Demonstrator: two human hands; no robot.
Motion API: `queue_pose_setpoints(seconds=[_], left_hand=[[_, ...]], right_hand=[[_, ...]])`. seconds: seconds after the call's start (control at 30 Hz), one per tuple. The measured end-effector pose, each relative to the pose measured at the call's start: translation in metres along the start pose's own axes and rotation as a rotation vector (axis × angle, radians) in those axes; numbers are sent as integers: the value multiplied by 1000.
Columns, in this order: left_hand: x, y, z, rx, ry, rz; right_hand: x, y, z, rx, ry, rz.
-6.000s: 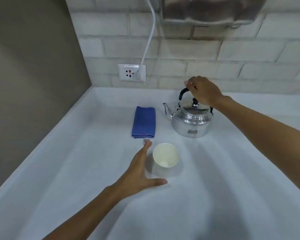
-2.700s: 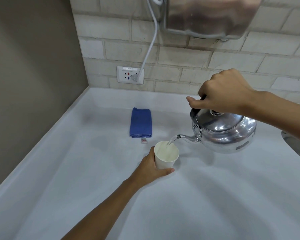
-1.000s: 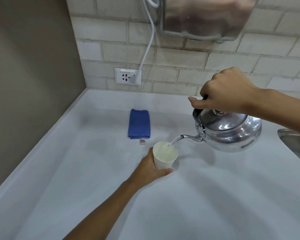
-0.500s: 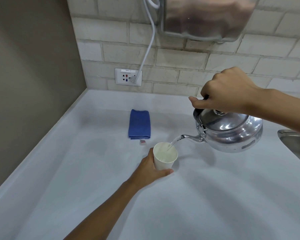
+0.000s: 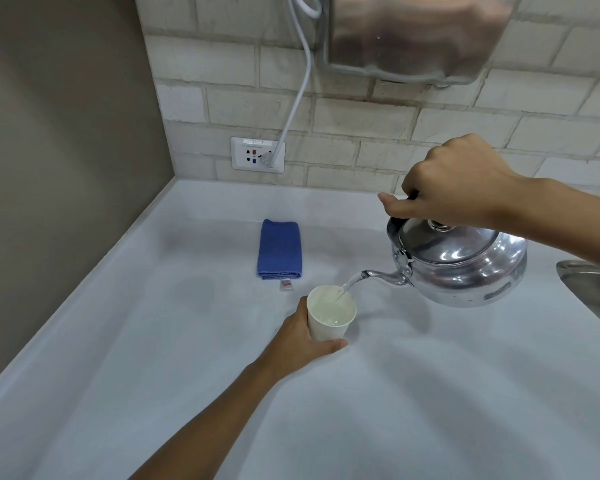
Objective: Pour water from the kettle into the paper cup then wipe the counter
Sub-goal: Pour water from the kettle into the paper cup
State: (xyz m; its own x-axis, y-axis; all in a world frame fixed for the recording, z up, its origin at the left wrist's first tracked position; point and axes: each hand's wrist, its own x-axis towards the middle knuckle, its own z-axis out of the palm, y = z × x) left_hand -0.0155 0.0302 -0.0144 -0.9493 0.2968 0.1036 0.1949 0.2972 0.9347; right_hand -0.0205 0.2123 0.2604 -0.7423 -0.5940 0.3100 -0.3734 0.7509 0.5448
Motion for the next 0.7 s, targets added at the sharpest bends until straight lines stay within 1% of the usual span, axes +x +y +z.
queue_pose_setpoints(seconds=[0.7], left_hand=[[1,-2,0,18,2,-4]], right_hand=[[0,1,0,11,7,-5]])
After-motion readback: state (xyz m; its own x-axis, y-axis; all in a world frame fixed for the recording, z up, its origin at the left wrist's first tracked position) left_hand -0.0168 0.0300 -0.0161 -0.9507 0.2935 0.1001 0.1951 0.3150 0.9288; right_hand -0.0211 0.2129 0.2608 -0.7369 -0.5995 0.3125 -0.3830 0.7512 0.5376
